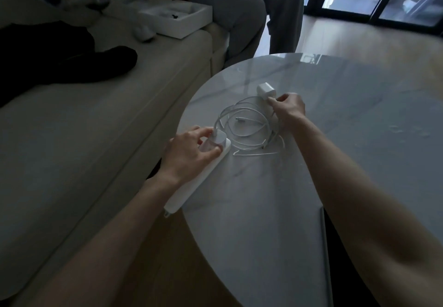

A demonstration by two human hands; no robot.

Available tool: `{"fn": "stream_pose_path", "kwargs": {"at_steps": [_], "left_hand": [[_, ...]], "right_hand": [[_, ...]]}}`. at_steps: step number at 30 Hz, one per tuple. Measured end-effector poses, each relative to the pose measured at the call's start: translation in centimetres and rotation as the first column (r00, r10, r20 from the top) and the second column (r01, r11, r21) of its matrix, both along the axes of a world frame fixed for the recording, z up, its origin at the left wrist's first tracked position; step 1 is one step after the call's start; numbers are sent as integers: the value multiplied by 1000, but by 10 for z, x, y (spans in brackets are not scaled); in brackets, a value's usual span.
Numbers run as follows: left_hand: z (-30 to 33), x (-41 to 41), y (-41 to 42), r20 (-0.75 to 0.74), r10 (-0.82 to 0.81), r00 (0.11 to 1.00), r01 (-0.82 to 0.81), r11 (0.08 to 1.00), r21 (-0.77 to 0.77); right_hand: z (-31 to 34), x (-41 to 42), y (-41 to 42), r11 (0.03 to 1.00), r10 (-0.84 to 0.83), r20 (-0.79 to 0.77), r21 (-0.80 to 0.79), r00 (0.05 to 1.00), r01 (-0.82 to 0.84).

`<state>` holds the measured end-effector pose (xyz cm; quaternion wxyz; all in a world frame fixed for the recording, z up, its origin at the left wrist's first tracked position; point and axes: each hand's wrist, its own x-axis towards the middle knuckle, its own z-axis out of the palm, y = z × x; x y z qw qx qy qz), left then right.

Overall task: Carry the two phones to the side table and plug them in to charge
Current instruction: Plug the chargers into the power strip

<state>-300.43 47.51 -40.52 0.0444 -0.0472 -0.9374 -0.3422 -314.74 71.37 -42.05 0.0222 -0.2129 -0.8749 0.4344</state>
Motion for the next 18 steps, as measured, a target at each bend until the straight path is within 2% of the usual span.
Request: {"fn": "stream_pose_path", "kwargs": {"at_steps": [2,3,7,11,14,16,18], "left_hand": [[1,-3,-1,9,-9,1000,9,1000,-3],[1,-4,-1,15,-9,1000,9,1000,-2],[2,-10,3,21,-1,1000,2,999,-32],[6,-17,5,55,-40,998,42,998,-49],[13,-21,-9,204,-135,970,127,990,54],[20,-21,-23,303,-172,937,125,978,167],[22,-20,-38,329,-154,932,95,978,187]], "right_hand": [[5,1,4,989,-56,-109,-140,993,41],[10,2,7,985,-80,-156,-162,985,54],[46,17,15,997,-78,-393,-36,916,69],[105,61,13,990,118,-678,134,726,-36],[138,101,9,936,350,-681,281,644,-211],[147,123,-1,850,527,-588,378,614,-367],[146,137,-18,735,678,-463,441,571,-515]]}}
